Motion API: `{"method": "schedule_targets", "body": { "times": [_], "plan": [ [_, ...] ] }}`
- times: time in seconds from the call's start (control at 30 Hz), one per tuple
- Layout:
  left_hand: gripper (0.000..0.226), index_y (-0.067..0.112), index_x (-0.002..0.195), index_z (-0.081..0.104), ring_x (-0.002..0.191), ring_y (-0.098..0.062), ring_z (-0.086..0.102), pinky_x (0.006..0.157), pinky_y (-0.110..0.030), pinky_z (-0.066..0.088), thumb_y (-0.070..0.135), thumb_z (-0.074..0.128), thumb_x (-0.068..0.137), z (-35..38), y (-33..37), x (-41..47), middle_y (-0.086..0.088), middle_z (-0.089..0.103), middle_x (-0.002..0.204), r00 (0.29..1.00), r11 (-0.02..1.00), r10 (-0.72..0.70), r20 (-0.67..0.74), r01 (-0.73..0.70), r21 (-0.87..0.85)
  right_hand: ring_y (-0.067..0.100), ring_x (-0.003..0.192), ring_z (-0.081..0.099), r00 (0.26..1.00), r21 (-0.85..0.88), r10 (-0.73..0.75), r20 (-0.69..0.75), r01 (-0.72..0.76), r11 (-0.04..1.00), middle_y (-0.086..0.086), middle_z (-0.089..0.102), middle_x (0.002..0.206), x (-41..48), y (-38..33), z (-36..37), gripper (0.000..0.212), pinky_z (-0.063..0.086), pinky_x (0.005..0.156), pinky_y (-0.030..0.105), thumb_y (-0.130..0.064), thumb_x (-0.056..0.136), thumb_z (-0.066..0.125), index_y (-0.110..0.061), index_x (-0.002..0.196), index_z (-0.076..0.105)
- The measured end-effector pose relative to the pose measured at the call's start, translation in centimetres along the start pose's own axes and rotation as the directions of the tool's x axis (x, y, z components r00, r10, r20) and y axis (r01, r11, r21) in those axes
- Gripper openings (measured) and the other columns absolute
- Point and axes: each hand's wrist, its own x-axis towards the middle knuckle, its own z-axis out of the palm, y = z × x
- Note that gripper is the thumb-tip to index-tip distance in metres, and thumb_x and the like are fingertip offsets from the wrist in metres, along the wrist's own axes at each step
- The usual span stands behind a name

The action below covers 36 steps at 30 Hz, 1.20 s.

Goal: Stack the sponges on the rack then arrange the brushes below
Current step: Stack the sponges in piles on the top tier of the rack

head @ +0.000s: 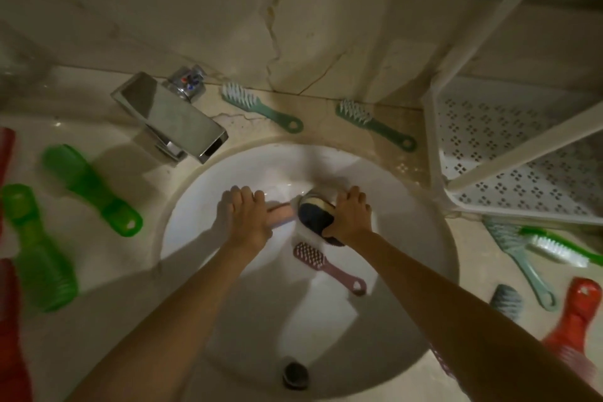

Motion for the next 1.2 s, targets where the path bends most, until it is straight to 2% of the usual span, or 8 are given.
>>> {"method": "schedule_targets", "body": {
  "times": [0.17, 0.3, 0.47, 0.6, 0.83, 0.93, 1.1, 1.2],
  "plan": [
    [0.056, 0.006, 0.128, 0.038, 0.117, -0.027, 0.050, 0.096, -0.031, 0.043, 0.027, 0.066, 0.083, -1.0, -0.3, -2.5, -0.014, 0.046, 0.129, 0.998, 0.964, -0.023, 0.059, 0.038, -0.265, 0.030, 0.111, 0.057, 0.999, 0.118, -0.038, 0.007, 0.037, 0.992, 0.015, 0.057, 0.121, -2.1, 0.0, -0.5, 0.047, 0.046, 0.092, 0.032, -0.029, 0.082, 0.066, -0.004, 0.117, 0.047],
    [0.054, 0.006, 0.125, 0.033, 0.110, -0.029, 0.056, 0.087, -0.030, 0.048, 0.021, 0.065, 0.084, -3.6, -0.5, -4.7, -0.014, 0.051, 0.123, 0.994, 0.919, -0.089, 0.058, 0.105, -0.381, 0.031, 0.109, 0.057, 1.000, 0.264, -0.029, 0.011, 0.025, 0.964, 0.015, 0.054, 0.121, -4.6, -0.2, -2.2, 0.056, 0.048, 0.090, 0.035, -0.020, 0.076, 0.073, -0.005, 0.119, 0.039],
    [0.053, 0.011, 0.108, 0.026, 0.089, -0.028, 0.055, 0.073, -0.034, 0.044, 0.017, 0.069, 0.077, -8.3, -0.1, -6.6, -0.012, 0.054, 0.103, 0.985, 0.702, -0.153, 0.080, 0.165, -0.693, 0.031, 0.114, 0.046, 0.994, 0.289, -0.019, -0.109, 0.050, 0.956, 0.015, 0.044, 0.123, -8.7, 0.3, -7.2, 0.053, 0.041, 0.095, 0.034, -0.023, 0.072, 0.074, -0.003, 0.114, 0.048],
    [0.047, 0.014, 0.100, 0.026, 0.082, -0.025, 0.051, 0.063, -0.029, 0.038, 0.017, 0.067, 0.078, -13.5, 1.4, -9.2, -0.006, 0.047, 0.093, 0.991, 0.557, -0.130, -0.027, 0.050, -0.829, 0.029, 0.108, 0.051, 0.966, 0.376, -0.026, -0.258, 0.126, 0.918, 0.011, 0.049, 0.112, -13.5, 0.4, -12.9, 0.050, 0.040, 0.079, 0.031, -0.021, 0.072, 0.073, -0.009, 0.107, 0.039],
    [0.043, 0.022, 0.112, 0.042, 0.092, -0.019, 0.050, 0.060, -0.023, 0.036, 0.024, 0.069, 0.079, -23.1, 5.5, -15.2, 0.004, 0.049, 0.103, 0.949, 0.484, 0.019, -0.314, -0.283, -0.828, 0.033, 0.095, 0.061, 0.843, 0.369, -0.073, -0.532, 0.309, 0.877, 0.011, 0.061, 0.106, -22.1, 1.8, -22.2, 0.047, 0.045, 0.067, 0.033, -0.020, 0.073, 0.070, -0.018, 0.097, 0.030],
    [0.059, 0.024, 0.127, 0.040, 0.099, -0.011, 0.046, 0.075, -0.025, 0.038, 0.032, 0.072, 0.078, -26.6, 6.8, -17.0, 0.009, 0.044, 0.111, 0.905, 0.488, 0.096, -0.415, -0.406, -0.773, 0.027, 0.093, 0.061, 0.799, 0.351, -0.092, -0.595, 0.361, 0.864, 0.004, 0.058, 0.104, -25.1, 3.3, -25.6, 0.050, 0.044, 0.063, 0.027, -0.021, 0.073, 0.072, -0.022, 0.100, 0.029],
    [0.069, 0.029, 0.132, 0.038, 0.104, -0.005, 0.046, 0.066, -0.011, 0.037, 0.028, 0.076, 0.074, -32.0, 10.5, -18.6, 0.014, 0.043, 0.116, 0.762, 0.463, 0.192, -0.619, -0.626, -0.627, 0.017, 0.095, 0.058, 0.754, 0.324, -0.142, -0.641, 0.434, 0.841, -0.003, 0.056, 0.104, -29.2, 6.7, -29.8, 0.056, 0.047, 0.068, 0.029, -0.019, 0.073, 0.072, -0.022, 0.117, 0.038],
    [0.069, 0.027, 0.130, 0.041, 0.106, -0.009, 0.049, 0.073, -0.017, 0.040, 0.027, 0.077, 0.072, -34.8, 13.0, -18.9, 0.006, 0.049, 0.121, 0.658, 0.449, 0.244, -0.712, -0.728, -0.518, 0.020, 0.088, 0.061, 0.701, 0.263, -0.158, -0.696, 0.453, 0.852, 0.002, 0.062, 0.100, -31.1, 8.4, -31.6, 0.051, 0.048, 0.065, 0.035, -0.018, 0.072, 0.071, -0.019, 0.113, 0.042]
  ]
}}
